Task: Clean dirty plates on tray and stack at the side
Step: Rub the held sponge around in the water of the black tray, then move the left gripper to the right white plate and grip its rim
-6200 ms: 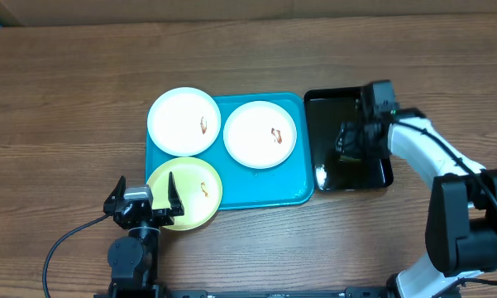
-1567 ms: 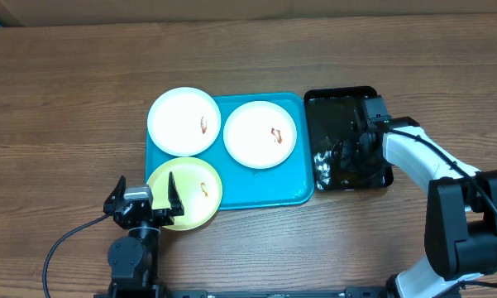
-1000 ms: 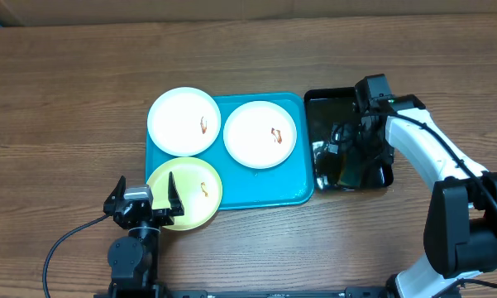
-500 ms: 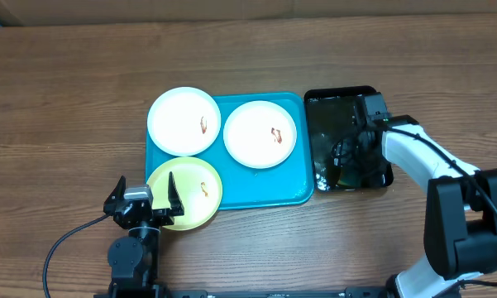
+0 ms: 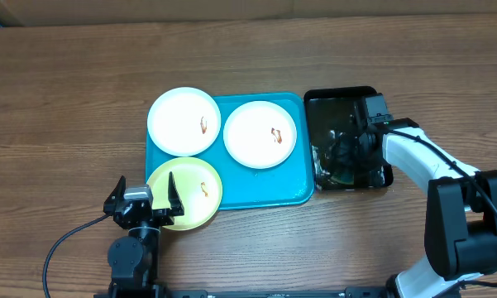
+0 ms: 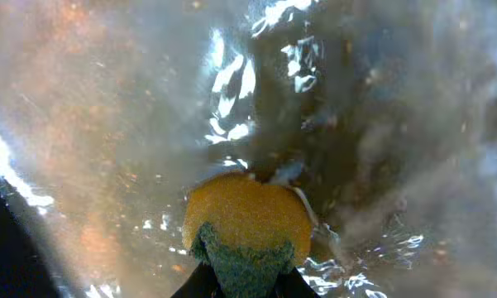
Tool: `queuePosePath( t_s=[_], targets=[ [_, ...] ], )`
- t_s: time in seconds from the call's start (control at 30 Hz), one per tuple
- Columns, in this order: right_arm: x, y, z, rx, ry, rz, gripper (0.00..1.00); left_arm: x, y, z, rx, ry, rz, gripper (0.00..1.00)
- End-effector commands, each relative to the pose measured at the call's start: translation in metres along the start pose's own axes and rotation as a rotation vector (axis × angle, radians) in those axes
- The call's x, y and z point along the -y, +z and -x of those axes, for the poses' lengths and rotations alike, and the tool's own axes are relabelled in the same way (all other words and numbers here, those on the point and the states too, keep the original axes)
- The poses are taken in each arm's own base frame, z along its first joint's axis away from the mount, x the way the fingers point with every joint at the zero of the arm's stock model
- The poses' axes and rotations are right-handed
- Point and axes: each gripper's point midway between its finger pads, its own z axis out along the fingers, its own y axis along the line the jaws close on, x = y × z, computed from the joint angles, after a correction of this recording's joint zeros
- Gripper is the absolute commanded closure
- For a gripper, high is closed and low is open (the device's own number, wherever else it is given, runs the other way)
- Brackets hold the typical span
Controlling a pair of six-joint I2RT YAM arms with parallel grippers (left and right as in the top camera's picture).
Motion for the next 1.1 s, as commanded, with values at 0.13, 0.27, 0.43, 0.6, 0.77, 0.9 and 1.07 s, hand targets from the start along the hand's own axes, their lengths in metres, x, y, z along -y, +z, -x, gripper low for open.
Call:
queuePosePath(
  t_s=[0.13,0.27,0.43,0.6,0.77,0.9,1.07],
  targets=[
    [-0.001,0.006,-0.008,-0.025,0.003,0.009,0.89,-0.003,0.000,0.016,0.068,-0.023,0.014,0.00],
    [-0.001,0.006,-0.008,-0.024,0.003,0.009,0.89,0.022,-0.007,0.034,0.083,-0.144,-0.133,0.00],
    [-0.001,0.006,-0.008,-0.025,0.003,0.008,0.89,0.030,-0.026,0.069,0.034,-0.191,-0.183,0.00],
    [-0.001,0.006,-0.008,-0.025,0.003,0.008,0.87,0.033,-0.041,0.102,-0.095,-0.191,-0.190,0.00],
    [-0.001,0.006,-0.007,-0.024,0.003,0.009,0.86,0.055,-0.042,0.120,-0.374,-0.126,-0.291,0.00],
    [-0.001,0.006,-0.006,-0.018,0.002,0.011,0.86,0.054,-0.044,0.115,-0.734,-0.118,-0.265,0.00],
    [-0.001,0.006,-0.006,-0.018,0.002,0.011,0.85,0.071,-0.012,0.131,-0.903,-0.202,-0.310,0.00]
  ],
)
